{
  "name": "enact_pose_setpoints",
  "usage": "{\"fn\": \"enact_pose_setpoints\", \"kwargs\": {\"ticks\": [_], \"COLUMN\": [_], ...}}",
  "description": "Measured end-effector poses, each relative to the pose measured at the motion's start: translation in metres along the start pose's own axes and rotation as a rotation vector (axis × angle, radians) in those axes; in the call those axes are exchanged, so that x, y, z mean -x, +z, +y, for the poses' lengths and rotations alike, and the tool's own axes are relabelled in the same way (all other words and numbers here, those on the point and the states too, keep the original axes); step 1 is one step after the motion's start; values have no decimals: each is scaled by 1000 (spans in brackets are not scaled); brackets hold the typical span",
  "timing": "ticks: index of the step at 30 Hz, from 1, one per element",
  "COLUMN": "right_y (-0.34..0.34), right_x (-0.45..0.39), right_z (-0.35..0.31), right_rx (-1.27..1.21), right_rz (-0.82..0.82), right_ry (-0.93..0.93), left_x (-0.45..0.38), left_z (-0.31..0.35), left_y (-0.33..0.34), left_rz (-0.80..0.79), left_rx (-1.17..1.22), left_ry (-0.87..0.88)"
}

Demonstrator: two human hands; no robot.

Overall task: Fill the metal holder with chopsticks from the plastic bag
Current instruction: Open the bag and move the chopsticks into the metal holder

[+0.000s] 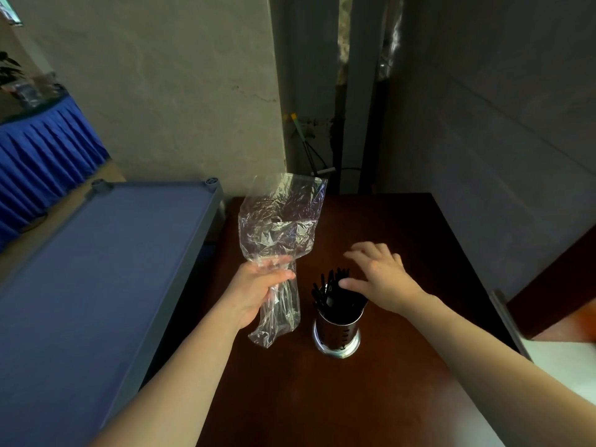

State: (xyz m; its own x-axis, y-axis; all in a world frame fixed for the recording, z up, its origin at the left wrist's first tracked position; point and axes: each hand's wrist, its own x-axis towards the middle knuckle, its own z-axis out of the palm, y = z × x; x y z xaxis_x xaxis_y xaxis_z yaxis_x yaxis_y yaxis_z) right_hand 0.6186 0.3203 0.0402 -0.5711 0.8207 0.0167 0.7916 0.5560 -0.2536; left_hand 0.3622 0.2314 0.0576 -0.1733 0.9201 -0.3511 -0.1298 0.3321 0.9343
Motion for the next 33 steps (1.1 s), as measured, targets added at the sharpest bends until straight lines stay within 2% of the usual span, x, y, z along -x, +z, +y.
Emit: {"fn": "enact_pose_setpoints", "kwargs": {"ticks": [3, 4, 6, 8, 10, 12, 17, 22, 27, 33], "right_y": [3, 8, 27, 51, 67, 71, 65, 69, 76, 79], "right_x": [28, 41, 65, 83, 88, 82, 51, 28, 8, -10], "right_z": [22, 28, 34, 31, 21, 7, -17, -44, -59, -66], "right_rx": [-418, -544, -726, -807, -801, -766, -641, -243, -249, -316], "right_rz": [275, 322, 276, 106, -37, -85, -57, 11, 122, 148], "right_ry": [236, 323, 445, 479, 458, 431, 416, 388, 299, 189], "left_x": [-2, -3, -4, -5, -6, -5, -2, 5, 13, 23], "left_z": [1, 1, 1, 1, 2, 4, 5, -3, -6, -10], "left_y": [-2, -3, -4, -3, 0, 4, 7, -6, -17, -36], "left_rz": [-1, -2, -2, -4, -20, -50, -96, -33, -5, 38], "left_rx": [3, 0, 4, 13, 27, 40, 11, -5, -11, -16], "left_ry": [8, 8, 4, -1, 0, 8, 3, -17, -33, -45]}}
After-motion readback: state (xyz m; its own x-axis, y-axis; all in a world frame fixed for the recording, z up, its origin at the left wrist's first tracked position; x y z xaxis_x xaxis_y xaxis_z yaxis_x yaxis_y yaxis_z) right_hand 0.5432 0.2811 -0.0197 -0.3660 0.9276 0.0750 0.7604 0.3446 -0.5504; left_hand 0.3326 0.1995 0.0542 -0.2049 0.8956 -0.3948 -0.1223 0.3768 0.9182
